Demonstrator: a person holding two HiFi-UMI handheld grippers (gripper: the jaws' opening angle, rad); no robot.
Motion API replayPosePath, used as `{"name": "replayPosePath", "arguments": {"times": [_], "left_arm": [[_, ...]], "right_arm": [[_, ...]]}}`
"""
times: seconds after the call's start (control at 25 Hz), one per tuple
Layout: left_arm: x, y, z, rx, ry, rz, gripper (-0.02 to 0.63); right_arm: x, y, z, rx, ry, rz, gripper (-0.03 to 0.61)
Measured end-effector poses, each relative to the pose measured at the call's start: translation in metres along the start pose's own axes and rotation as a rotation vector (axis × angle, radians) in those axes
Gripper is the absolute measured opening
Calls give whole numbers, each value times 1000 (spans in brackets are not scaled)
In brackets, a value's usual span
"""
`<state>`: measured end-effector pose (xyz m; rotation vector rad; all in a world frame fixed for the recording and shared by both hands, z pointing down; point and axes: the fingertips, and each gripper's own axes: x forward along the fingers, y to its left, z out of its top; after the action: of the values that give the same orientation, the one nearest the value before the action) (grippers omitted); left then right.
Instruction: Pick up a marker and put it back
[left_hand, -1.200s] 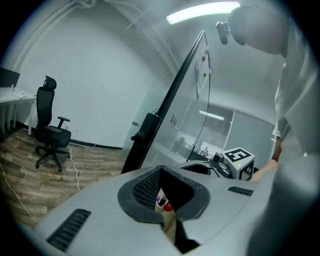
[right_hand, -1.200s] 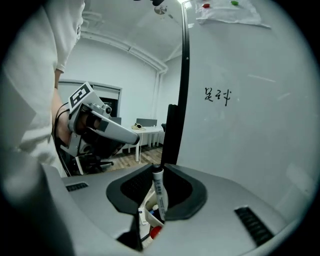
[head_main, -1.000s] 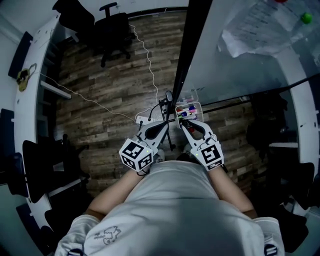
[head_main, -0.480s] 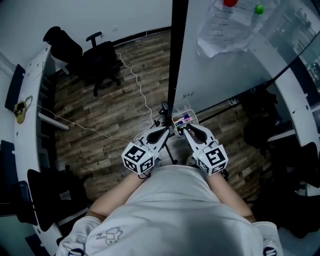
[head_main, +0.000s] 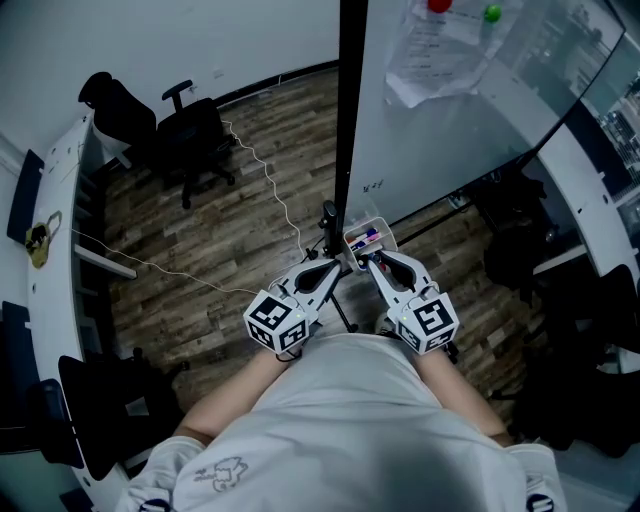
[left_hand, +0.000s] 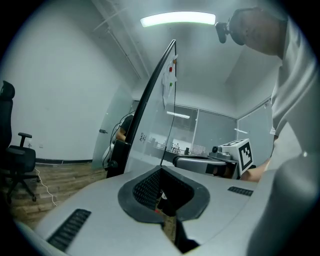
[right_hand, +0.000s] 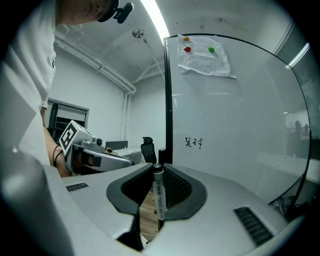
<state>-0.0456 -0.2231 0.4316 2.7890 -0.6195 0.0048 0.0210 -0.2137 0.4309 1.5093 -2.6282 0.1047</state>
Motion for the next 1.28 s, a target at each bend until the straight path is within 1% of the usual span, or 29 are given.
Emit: {"name": "replayPosePath", "arguments": {"times": [0.28, 0.4, 0.48, 0.64, 0.76, 0.92, 1.08, 1.28], "left_arm": [[-12, -4, 0, -3, -17, 5, 3], [-16, -4, 1, -32, -40, 4, 5], [-19, -3, 4, -41, -59, 18, 5], [-21, 1, 4, -39, -67, 52, 5], [-18, 3, 2, -47, -68, 65, 5], [-9, 6, 2, -51, -67, 82, 5], [4, 9, 7, -43, -76, 107, 5], [29, 14, 10, -41, -75, 147, 5]], "right_arm": [[-2, 13, 1, -34, 5, 11, 71], [-2, 15, 1, -30, 7, 18, 71], [-3, 16, 1, -28, 7, 22, 71], [-3, 15, -3, -25, 11, 36, 71], [-1, 8, -4, -9, 12, 42, 71], [4, -4, -3, -14, 7, 59, 71], [12, -25, 0, 18, -6, 84, 71], [24, -49, 6, -12, -18, 141, 71]]}}
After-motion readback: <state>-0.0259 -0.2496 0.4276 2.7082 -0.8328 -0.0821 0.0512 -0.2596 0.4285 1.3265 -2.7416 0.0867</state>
